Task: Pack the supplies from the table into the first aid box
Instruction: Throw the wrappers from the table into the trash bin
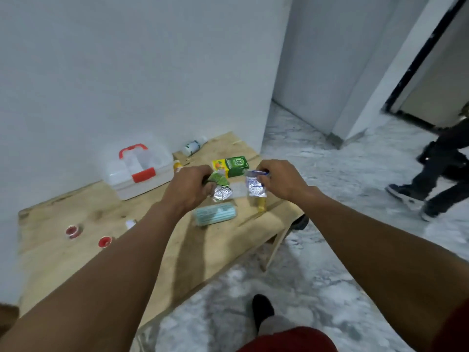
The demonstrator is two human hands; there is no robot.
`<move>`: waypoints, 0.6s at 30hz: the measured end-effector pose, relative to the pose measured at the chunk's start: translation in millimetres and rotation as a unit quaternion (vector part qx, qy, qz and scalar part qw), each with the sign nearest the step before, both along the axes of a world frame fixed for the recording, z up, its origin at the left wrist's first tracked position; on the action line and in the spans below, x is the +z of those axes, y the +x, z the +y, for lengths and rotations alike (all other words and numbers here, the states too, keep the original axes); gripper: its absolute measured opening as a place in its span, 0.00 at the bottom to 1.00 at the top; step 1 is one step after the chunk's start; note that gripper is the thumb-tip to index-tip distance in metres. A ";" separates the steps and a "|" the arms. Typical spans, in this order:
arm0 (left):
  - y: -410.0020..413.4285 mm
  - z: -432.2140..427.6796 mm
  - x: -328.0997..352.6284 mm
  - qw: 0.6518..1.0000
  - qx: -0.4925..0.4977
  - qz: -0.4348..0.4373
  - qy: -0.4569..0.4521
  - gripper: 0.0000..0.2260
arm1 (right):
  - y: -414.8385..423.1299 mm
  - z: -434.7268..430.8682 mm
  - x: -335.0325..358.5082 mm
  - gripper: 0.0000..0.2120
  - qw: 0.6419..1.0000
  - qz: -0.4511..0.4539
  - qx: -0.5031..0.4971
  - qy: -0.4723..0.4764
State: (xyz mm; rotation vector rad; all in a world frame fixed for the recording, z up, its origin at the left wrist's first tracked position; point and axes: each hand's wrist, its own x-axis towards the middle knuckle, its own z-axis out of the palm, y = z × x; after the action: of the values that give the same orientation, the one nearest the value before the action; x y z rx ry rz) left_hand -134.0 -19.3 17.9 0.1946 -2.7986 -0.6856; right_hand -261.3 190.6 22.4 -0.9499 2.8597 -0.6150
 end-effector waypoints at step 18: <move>-222.6 247.6 -23.4 0.994 -0.102 -0.014 0.044 0.08 | -154.5 266.8 -24.7 0.05 0.988 -0.049 -0.144 0.012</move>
State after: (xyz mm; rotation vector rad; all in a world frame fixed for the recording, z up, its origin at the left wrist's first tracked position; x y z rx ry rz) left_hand -356.6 228.4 -5.4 -0.0661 -2.8435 -0.8604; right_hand -415.8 457.4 -2.3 -0.4904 2.9287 -0.6274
